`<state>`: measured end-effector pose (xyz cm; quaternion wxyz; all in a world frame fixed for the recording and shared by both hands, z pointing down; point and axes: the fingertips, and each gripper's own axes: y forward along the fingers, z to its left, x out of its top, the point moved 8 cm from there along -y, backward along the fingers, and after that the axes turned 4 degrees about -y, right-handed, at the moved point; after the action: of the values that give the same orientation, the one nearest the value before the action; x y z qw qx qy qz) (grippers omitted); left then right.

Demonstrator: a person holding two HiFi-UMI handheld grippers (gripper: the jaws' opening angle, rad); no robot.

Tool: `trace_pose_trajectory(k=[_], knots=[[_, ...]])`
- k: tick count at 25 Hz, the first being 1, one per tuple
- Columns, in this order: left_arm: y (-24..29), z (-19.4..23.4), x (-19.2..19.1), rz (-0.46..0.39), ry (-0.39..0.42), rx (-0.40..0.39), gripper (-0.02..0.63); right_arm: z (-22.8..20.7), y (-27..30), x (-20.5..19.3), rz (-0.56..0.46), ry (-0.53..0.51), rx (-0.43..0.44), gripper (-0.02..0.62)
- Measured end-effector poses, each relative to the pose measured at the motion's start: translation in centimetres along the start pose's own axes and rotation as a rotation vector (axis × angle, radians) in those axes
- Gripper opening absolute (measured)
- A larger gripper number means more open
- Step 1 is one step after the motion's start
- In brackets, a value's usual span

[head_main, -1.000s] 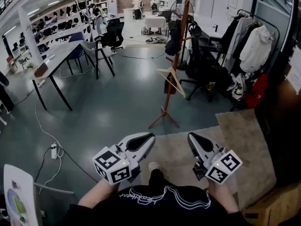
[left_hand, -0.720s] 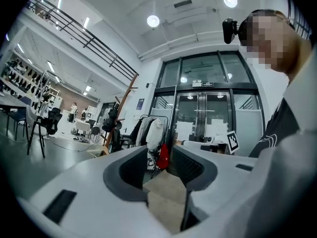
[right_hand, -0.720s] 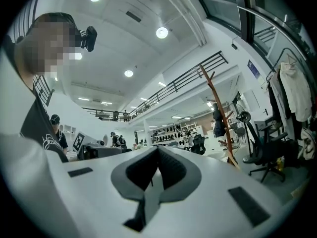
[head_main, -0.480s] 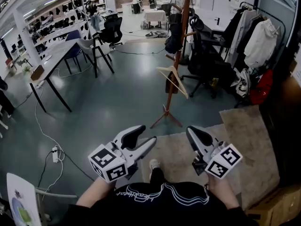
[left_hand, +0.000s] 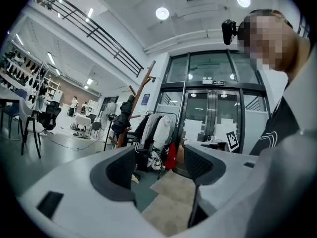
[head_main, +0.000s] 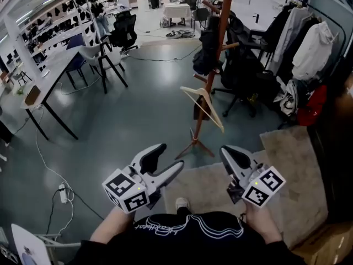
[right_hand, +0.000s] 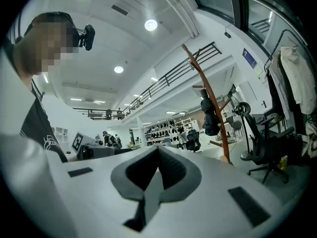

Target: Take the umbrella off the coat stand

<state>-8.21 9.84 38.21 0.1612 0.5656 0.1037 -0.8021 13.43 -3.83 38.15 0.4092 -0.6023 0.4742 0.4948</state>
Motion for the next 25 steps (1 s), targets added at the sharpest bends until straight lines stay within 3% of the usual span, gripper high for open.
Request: trace_pose_trajectory(k=[9,25], knots=[[8.1,7.1,3.6,0.027,0.038,-0.036,0.33,-7.5,6.2,1.8,0.0,-0.001,-0.015,0.003],[15.4,13.1,6.2,0.017,0.055,-0.101,0.345,-11.4,7.6,2.8,-0.02,-0.027,-0.114,0.003]])
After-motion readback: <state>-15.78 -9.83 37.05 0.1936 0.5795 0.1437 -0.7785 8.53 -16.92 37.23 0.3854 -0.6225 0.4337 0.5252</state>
